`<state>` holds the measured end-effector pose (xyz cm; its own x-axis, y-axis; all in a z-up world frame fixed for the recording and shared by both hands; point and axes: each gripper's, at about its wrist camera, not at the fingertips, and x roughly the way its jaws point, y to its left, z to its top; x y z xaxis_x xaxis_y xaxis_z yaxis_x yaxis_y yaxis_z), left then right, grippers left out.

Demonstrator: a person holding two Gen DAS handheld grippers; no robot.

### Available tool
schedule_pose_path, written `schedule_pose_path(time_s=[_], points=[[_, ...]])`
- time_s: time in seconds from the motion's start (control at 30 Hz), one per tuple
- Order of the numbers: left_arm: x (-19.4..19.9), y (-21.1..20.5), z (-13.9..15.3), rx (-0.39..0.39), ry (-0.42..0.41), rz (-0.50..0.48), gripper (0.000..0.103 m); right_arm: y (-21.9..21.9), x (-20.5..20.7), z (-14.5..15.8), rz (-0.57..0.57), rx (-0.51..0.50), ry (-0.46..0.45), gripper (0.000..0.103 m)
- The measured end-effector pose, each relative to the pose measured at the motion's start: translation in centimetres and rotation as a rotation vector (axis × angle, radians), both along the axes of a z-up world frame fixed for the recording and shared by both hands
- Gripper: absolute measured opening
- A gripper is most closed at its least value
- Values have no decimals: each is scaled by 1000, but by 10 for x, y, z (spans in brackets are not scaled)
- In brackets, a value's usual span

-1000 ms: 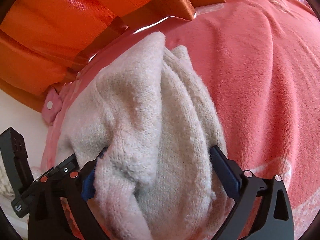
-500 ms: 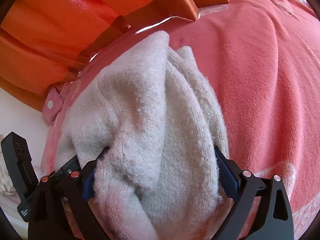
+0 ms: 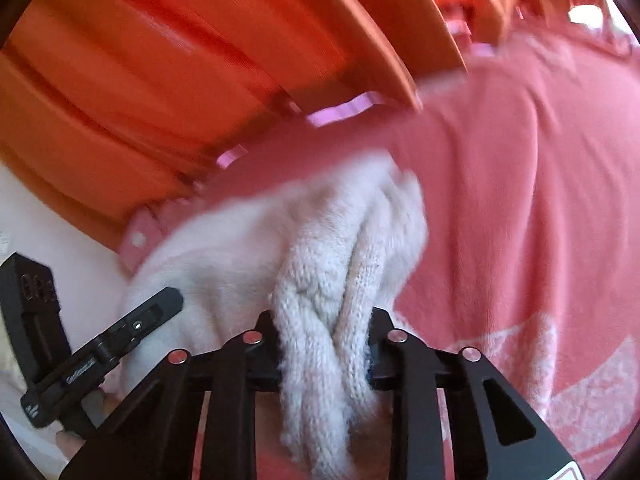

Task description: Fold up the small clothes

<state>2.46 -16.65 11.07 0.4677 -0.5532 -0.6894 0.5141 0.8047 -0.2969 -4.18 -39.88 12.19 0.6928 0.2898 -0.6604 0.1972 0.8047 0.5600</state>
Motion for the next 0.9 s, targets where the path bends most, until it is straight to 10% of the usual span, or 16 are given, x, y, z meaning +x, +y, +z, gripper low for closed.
schedule_pose_path(time_s=[0.13, 0.17, 0.37, 0.4, 0.5, 0.6, 0.73, 0.9], points=[[-18, 10, 72, -73, -131, -51, 27, 11, -17, 88, 14, -73, -166, 23], [-24, 13, 91, -98, -179, -69, 0, 17, -20, 111, 23, -100, -205, 23], [-55, 37, 199, -152, -385, -55, 4, 55, -4, 159, 74, -238, -203, 20], [-53, 45, 200, -130, -381, -23, 20, 52, 0, 148, 64, -235, -160, 20], [-42, 63, 166, -73, -283, 29, 79, 30, -9, 96, 12, -206, -24, 20], [-27, 75, 78, 5, -63, 43, 78, -14, -40, 33, -79, -169, 127, 20], [-19, 73, -60, -92, 362, 36, 78, -75, -101, -41, -181, -28, 282, 23], [-33, 37, -150, -263, 660, 46, 79, -92, -118, -45, -137, 14, 252, 52]])
